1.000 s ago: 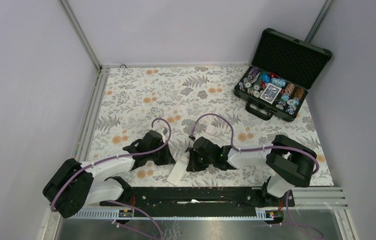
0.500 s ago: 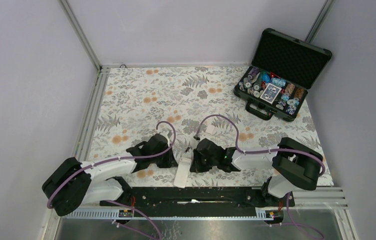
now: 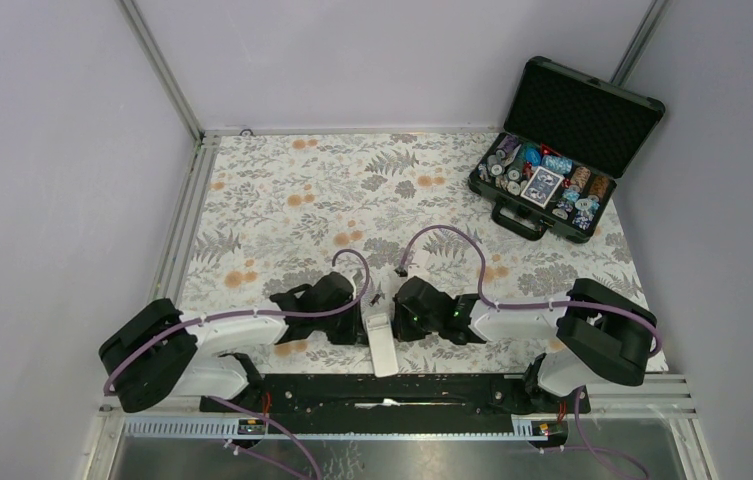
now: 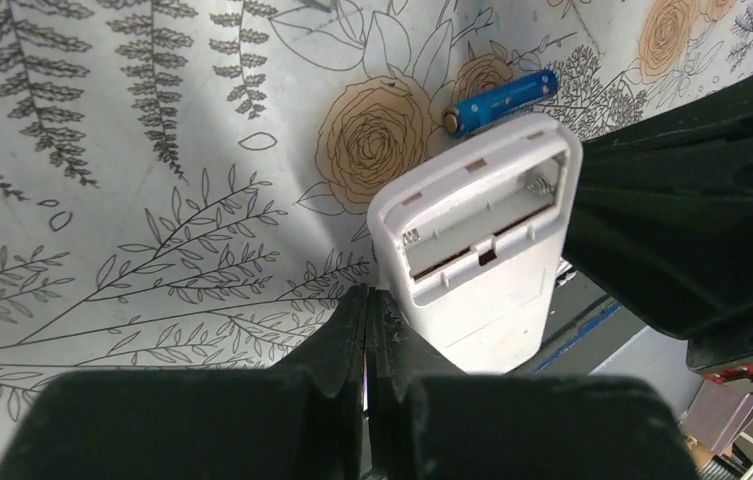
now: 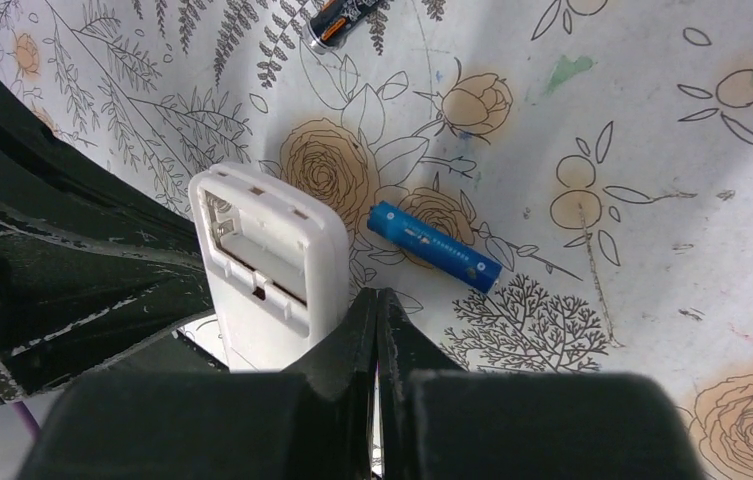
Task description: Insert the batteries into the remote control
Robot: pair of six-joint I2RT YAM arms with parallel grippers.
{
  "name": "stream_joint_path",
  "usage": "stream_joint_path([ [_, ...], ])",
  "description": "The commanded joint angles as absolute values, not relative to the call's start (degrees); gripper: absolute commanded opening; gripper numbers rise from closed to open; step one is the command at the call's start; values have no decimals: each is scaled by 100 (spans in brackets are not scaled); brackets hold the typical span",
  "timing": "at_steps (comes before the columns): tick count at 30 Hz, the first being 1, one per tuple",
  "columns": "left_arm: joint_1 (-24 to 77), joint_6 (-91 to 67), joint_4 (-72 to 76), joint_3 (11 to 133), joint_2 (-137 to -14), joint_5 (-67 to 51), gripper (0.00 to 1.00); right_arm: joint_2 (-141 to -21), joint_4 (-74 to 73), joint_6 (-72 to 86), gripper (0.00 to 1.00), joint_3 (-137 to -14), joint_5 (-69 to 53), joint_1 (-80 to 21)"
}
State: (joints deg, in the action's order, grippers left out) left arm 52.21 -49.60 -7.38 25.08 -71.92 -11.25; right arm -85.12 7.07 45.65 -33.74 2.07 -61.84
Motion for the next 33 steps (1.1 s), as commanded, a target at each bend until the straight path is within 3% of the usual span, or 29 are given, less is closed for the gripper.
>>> stream_joint_path([
  [1, 5271, -4960, -758, 2661, -7469, -1014, 0, -8371, 774, 4462, 0, -3360, 312, -6210],
  [9, 5272, -4907, -677, 2868, -7784, -1087, 0, -8156, 561, 4359, 0, -3290, 478, -6144],
  [28, 5270, -4853, -1240, 2734, -7102, -670, 0, -7660, 135, 4226, 3, -3092, 826, -6087],
  [33, 5268, -4843, -1400, 2709, -6889, -572, 0, -7253, -396, 3990, 16, -3242, 987, -6091],
])
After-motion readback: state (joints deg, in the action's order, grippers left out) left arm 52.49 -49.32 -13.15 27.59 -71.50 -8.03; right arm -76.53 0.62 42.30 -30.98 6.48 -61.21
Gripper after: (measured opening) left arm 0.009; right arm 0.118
